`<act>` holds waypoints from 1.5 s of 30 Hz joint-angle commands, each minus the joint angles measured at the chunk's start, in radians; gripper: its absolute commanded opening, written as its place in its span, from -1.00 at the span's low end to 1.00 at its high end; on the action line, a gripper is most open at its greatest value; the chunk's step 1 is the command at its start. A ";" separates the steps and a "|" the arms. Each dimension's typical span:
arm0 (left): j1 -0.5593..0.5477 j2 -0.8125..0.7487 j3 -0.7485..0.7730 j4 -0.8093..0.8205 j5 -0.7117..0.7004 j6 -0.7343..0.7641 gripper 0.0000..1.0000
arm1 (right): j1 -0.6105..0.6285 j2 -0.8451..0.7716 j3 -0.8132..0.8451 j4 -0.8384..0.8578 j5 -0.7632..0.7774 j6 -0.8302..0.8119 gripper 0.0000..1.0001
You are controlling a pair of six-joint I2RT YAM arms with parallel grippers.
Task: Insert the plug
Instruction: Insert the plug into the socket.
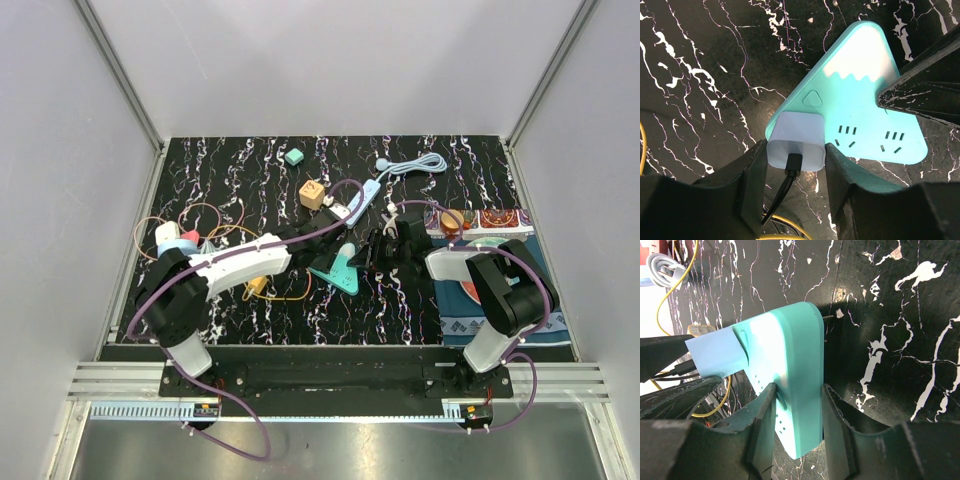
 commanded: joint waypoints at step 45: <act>0.065 -0.222 0.113 -0.013 -0.090 -0.005 0.97 | 0.011 -0.561 0.040 -0.406 0.270 -0.236 0.89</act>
